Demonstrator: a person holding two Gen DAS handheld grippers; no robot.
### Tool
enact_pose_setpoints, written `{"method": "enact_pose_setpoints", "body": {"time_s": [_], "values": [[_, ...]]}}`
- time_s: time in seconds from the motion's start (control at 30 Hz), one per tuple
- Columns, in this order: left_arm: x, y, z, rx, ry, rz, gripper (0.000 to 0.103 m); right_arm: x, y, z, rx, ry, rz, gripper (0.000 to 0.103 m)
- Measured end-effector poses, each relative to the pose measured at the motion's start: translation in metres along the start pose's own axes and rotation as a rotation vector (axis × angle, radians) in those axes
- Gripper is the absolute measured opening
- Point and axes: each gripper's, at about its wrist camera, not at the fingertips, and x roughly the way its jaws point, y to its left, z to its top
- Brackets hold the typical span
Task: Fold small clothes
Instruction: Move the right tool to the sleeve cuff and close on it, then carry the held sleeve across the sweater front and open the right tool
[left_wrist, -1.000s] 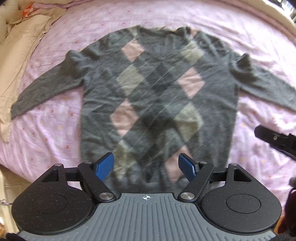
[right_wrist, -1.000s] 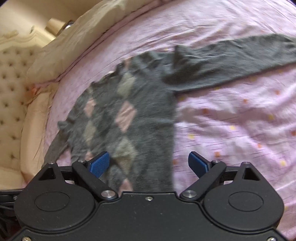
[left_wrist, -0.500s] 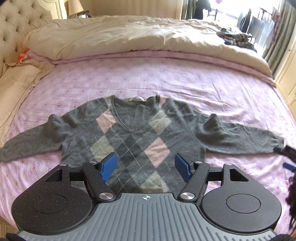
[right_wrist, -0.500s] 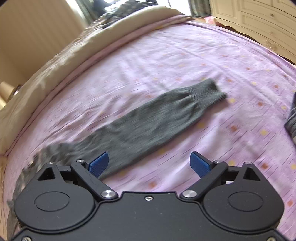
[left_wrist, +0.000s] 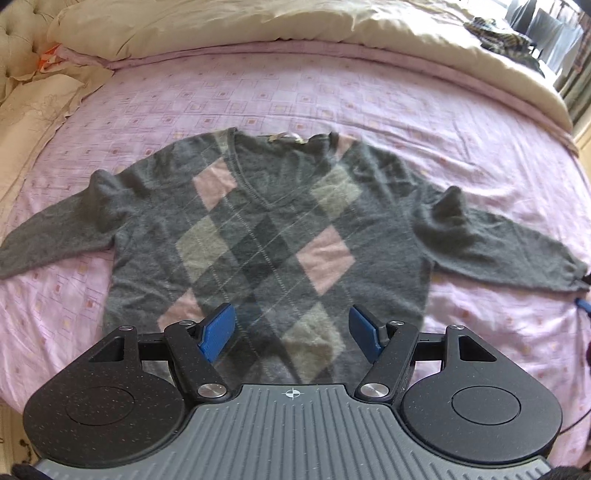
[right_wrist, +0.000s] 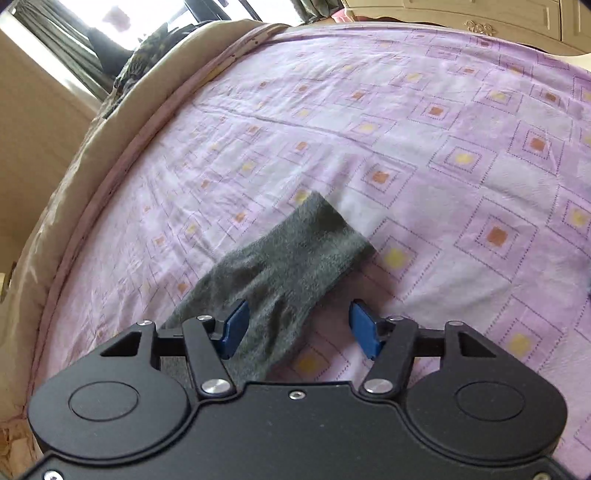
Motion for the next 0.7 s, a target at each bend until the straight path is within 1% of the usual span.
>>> {"method": "enact_pose_setpoints", "body": {"time_s": [0.13,0.17,0.2,0.27,0.33,0.4,0.5,0.7], "values": [[0.003,0.005,-0.001,0.009,0.025,0.037,0.067,0.009,-0.001,0.012,0.039,-0.037,0.044,0.064],[0.003,0.007,-0.002,0.011,0.028,0.043,0.067,0.01,0.0,0.014,0.037,-0.04,0.044,0.058],[0.003,0.008,-0.003,0.015,0.031,0.05,0.067,0.012,0.002,0.017,0.033,-0.039,0.035,0.04],[0.001,0.01,-0.005,0.025,0.031,0.058,0.067,0.015,0.003,0.021,0.022,-0.024,0.02,0.022],[0.002,0.013,-0.007,0.034,0.038,0.049,0.067,0.013,0.006,0.023,0.009,-0.02,0.042,0.014],[0.003,0.018,-0.009,0.031,0.047,0.044,0.067,0.003,0.015,0.024,-0.018,-0.03,0.032,0.014],[0.005,0.027,-0.01,0.017,0.057,0.043,0.067,-0.019,0.037,0.025,-0.091,-0.06,0.049,0.013],[0.015,0.05,-0.008,0.032,0.07,0.024,0.067,-0.075,0.106,0.018,-0.23,-0.107,0.122,0.013]]}}
